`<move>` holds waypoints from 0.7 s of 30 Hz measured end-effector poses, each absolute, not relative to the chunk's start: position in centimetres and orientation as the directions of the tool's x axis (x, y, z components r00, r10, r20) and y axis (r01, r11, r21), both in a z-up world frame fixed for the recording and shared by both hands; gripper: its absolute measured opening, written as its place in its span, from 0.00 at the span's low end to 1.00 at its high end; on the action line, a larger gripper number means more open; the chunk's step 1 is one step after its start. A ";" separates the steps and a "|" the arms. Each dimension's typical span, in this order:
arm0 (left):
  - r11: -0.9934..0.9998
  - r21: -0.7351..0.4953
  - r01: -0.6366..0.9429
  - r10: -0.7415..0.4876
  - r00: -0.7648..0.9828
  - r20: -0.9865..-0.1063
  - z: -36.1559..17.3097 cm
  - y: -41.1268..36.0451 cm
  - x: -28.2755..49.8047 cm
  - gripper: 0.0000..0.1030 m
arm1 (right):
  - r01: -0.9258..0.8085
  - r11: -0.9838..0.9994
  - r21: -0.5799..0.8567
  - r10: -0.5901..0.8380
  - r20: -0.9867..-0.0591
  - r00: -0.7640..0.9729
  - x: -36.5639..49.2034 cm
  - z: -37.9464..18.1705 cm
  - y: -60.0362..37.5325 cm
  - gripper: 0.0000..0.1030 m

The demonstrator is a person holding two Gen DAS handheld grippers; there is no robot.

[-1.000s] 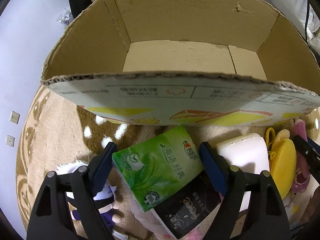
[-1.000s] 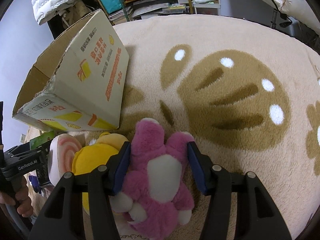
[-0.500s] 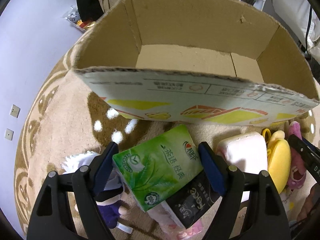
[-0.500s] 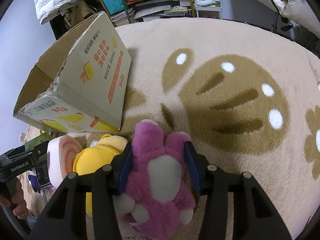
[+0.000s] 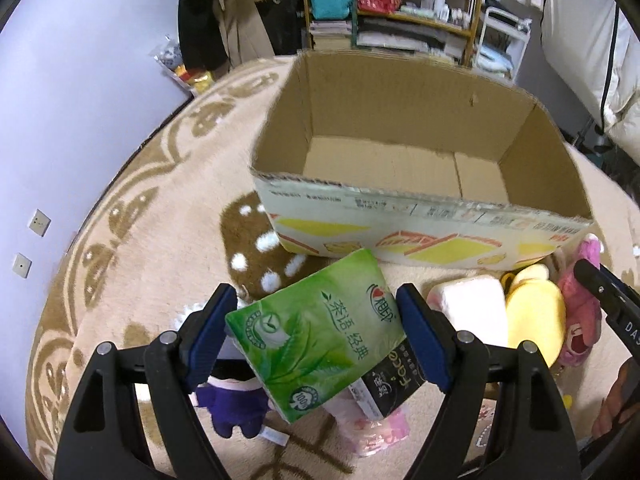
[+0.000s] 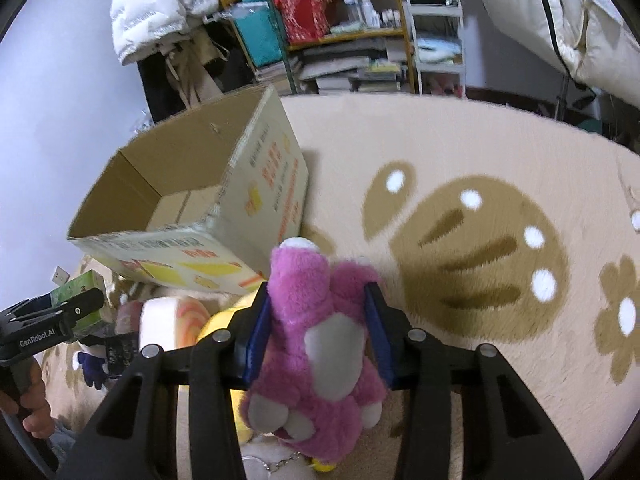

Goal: Organize soft objects
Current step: 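Close the left tool on the green tissue pack while the right tool grips the pink bear, then lift the green tissue pack over the box while the right tool carries the pink bear there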

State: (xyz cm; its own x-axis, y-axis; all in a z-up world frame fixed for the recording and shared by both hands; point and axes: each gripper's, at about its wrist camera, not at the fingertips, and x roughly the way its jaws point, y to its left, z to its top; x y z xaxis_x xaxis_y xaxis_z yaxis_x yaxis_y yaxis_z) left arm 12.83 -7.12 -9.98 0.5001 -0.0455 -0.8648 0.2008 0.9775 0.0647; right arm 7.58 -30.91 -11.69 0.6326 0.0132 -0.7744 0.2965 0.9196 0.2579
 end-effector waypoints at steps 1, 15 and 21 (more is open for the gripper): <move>0.978 0.061 0.198 -0.049 0.509 -0.859 -9.5 -6.9 12.6 0.79 | 0.293 0.923 0.250 0.005 -0.769 0.639 7.5 -11.3 -30.7 0.45; 0.987 0.046 0.155 -0.059 0.612 -0.789 -6.0 -4.5 10.7 0.79 | 0.254 0.944 0.210 -0.050 -0.671 0.740 6.0 -7.3 -29.4 0.44; 0.990 0.037 0.138 -0.060 0.636 -0.769 -5.1 -4.1 10.3 0.79 | 0.218 0.955 0.202 -0.049 -0.617 0.785 5.4 -5.3 -28.6 0.37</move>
State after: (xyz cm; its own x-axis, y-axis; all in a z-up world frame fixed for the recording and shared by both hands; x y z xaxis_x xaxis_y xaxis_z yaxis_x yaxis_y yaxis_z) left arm 10.27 -4.12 -5.13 0.6363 -0.0599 -0.7691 0.1383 0.9897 0.0374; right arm 5.44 -28.62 -5.29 0.7853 -0.0486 -0.6172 0.2176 0.9550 0.2016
